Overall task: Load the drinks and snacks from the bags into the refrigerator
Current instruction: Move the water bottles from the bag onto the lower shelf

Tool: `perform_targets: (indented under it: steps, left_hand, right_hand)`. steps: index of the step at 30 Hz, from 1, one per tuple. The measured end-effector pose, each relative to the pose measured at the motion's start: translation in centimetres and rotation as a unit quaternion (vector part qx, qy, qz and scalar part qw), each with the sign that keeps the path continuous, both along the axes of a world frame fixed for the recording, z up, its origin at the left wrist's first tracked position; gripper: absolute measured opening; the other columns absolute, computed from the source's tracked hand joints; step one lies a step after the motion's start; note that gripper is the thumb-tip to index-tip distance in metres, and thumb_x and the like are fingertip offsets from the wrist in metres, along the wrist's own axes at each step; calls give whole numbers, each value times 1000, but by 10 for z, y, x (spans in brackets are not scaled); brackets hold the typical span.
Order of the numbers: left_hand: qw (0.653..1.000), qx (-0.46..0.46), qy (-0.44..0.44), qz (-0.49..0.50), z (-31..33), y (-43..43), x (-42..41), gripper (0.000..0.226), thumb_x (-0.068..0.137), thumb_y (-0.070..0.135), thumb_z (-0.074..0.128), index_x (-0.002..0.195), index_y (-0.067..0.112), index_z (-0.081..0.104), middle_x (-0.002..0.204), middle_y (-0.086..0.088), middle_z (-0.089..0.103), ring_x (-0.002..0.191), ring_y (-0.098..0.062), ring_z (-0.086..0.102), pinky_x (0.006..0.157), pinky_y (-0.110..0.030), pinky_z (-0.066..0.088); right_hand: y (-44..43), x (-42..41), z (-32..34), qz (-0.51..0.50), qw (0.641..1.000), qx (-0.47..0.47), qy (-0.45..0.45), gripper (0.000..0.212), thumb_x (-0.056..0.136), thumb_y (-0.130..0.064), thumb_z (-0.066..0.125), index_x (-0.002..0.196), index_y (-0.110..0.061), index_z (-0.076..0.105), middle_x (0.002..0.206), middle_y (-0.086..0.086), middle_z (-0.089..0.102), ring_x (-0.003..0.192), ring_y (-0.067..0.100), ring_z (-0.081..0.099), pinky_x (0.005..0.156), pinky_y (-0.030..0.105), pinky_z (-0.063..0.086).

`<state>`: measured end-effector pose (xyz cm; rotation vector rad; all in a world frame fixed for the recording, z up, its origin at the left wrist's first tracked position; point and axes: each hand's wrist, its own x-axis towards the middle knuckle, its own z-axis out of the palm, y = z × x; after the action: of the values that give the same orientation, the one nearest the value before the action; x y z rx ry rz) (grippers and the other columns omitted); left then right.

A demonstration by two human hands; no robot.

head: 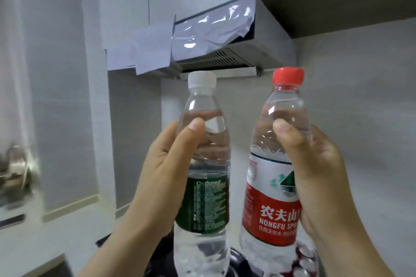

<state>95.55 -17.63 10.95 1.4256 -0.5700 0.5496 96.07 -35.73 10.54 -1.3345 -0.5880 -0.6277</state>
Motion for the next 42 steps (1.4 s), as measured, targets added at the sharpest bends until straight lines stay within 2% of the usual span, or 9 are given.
perform_targets:
  steps: [8, 12, 20, 23, 25, 28, 33, 37, 42]
  left_hand:
    - [992, -11, -41, 118, 9, 52, -60, 37, 75, 49, 60, 99, 23, 69, 90, -10, 73, 79, -28, 71, 67, -33, 58]
    - [984, -27, -62, 164, 13, 89, -89, 33, 76, 47, 57, 94, 23, 69, 86, -9, 73, 75, -25, 72, 63, -28, 56]
    - [959, -1, -81, 272, 24, 184, -173, 49, 76, 52, 57, 105, 14, 64, 91, -12, 72, 80, -30, 71, 68, -37, 57]
    - [947, 3, -76, 313, 25, 216, -210, 45, 80, 46, 54, 107, 10, 63, 90, -15, 71, 78, -32, 70, 68, -41, 58]
    - [937, 6, -77, 341, 25, 235, -234, 45, 79, 44, 51, 105, 9, 64, 88, -13, 72, 76, -28, 71, 64, -33, 58]
    - [922, 1, -81, 379, 25, 260, -267, 44, 77, 44, 53, 101, 8, 64, 84, -10, 72, 71, -24, 70, 60, -26, 55]
    - [883, 8, -73, 464, 23, 287, -309, 45, 75, 46, 54, 98, 9, 64, 82, -9, 73, 69, -22, 71, 58, -26, 55]
    - [822, 46, -77, 562, 21, 302, -331, 49, 81, 54, 54, 98, 10, 64, 93, -16, 69, 89, -37, 65, 79, -52, 55]
    - [758, 49, -63, 647, 23, 311, -350, 53, 78, 57, 51, 99, 11, 65, 95, -13, 70, 91, -32, 66, 85, -50, 54]
  right_hand:
    - [59, -9, 17, 117, 992, -21, -33, 38, 64, -55, 66, 91, -29, 69, 85, 1, 73, 75, 19, 73, 63, 27, 55]
    - [104, -24, 25, 160, 986, -28, -48, 45, 65, -57, 64, 102, -31, 67, 92, -1, 74, 80, 18, 73, 67, 36, 56]
    - [219, -70, 36, 241, 968, -29, -65, 52, 64, -60, 63, 105, -28, 66, 92, 0, 73, 81, 21, 73, 76, 50, 57]
    - [265, -93, 36, 291, 953, -29, -80, 54, 67, -58, 63, 109, -25, 65, 94, 1, 73, 83, 22, 73, 74, 44, 58]
    - [294, -109, 34, 329, 940, -21, -85, 52, 68, -56, 62, 108, -23, 65, 93, 1, 73, 81, 21, 73, 69, 35, 58]
    - [332, -132, 32, 376, 922, -17, -88, 44, 69, -57, 61, 102, -27, 66, 93, 0, 73, 81, 20, 73, 69, 36, 58]
    - [385, -156, 32, 441, 894, -14, -80, 40, 64, -61, 60, 92, -34, 68, 90, -4, 74, 78, 17, 73, 68, 37, 58]
    - [424, -170, 32, 499, 864, 0, -64, 48, 60, -63, 62, 95, -31, 67, 92, -4, 74, 82, 19, 73, 75, 43, 57]
    - [468, -181, 33, 593, 802, 12, -74, 40, 64, -59, 65, 94, -33, 67, 88, -3, 74, 80, 20, 73, 75, 43, 58]
